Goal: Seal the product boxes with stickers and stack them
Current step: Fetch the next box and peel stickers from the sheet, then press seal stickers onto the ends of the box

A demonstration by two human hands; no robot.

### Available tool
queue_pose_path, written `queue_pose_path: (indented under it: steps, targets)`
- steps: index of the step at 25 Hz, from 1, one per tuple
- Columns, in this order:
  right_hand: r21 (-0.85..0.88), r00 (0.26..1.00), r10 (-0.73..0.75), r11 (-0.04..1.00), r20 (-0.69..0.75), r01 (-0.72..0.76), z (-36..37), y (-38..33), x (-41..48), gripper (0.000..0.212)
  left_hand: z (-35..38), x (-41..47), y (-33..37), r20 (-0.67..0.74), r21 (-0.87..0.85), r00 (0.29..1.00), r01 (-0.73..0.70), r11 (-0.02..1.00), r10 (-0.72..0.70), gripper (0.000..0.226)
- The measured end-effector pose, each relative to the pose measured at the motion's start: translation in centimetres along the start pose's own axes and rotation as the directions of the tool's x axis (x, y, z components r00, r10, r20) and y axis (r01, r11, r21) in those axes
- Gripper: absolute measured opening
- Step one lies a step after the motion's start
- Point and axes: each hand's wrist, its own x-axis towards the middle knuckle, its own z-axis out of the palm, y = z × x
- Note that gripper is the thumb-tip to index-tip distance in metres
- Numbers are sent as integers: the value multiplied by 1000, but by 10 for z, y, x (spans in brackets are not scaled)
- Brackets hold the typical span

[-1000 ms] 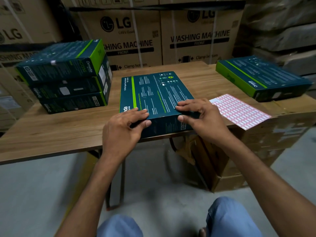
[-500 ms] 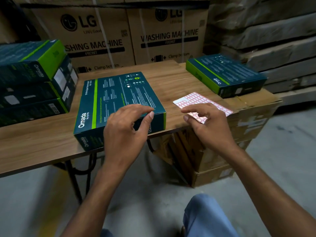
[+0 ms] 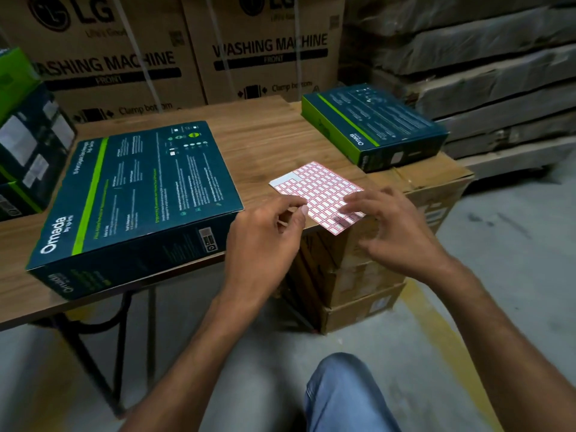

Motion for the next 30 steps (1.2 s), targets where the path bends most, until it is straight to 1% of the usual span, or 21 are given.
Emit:
queue_pose_path:
  steps: [1,3,4,6,8,10,12,14,16,18,20,22,23,24,25,27,29,30]
  targets:
    - [-21,1000,-16,1000,-23,15,4,4,0,50,5,1,2,20,-82,996,83,993,-81,12]
    - [-17,993,-53,999,-105,52,11,12,-1,34,12,2,8,93,-243,962,273,931,-258,8]
    - [-10,987,-67,998,-147,67,14,15,-2,28,13,3,11,136,-285,937,347,893,-321,9]
    - [-5,972,-95,995,-217,96,17,18,-6,24,17,4,15,226,-342,876,480,808,-426,19]
    - [11,964,-105,994,-244,111,19,18,-13,24,18,5,16,283,-397,812,584,709,-510,27]
    - [79,967,-95,990,-235,117,20,15,-23,23,20,2,14,296,-406,779,626,666,-552,30]
    - [163,973,-102,977,-206,137,18,11,-31,23,22,0,12,279,-418,771,634,651,-572,28]
    - [228,978,-127,960,-163,163,15,6,-39,23,25,-3,10,252,-473,767,629,617,-590,27]
    - [261,982,-152,949,-112,177,13,2,-47,21,26,-6,10,202,-523,787,590,614,-583,29]
    - [322,989,-131,935,-74,148,11,-2,-54,21,24,-12,11,130,-541,840,505,673,-527,30]
    - [441,994,-42,894,-100,81,5,-10,-52,21,16,-19,11,92,-531,898,409,742,-430,32]
    - [548,984,100,837,-149,-2,-7,-25,-39,20,3,-26,14,114,-507,931,355,785,-347,34]
    - [573,975,160,818,-154,-43,-13,-34,-30,17,-4,-29,16,138,-500,937,344,795,-319,34]
    - [584,968,205,807,-144,-84,-20,-41,-21,9,-10,-33,19,163,-503,939,344,793,-304,33]
    - [592,966,230,798,-121,-116,-26,-49,-14,7,-18,-37,22,184,-514,938,348,784,-296,32]
    - [662,970,232,739,-75,-125,-34,-63,-4,15,-33,-43,28,212,-531,934,358,768,-289,31]
    - [757,981,187,648,-49,-86,-40,-78,-2,20,-49,-45,32,207,-530,934,357,769,-291,33]
    - [780,985,166,622,-37,-75,-41,-85,-2,22,-57,-44,35,196,-535,933,360,765,-301,35]
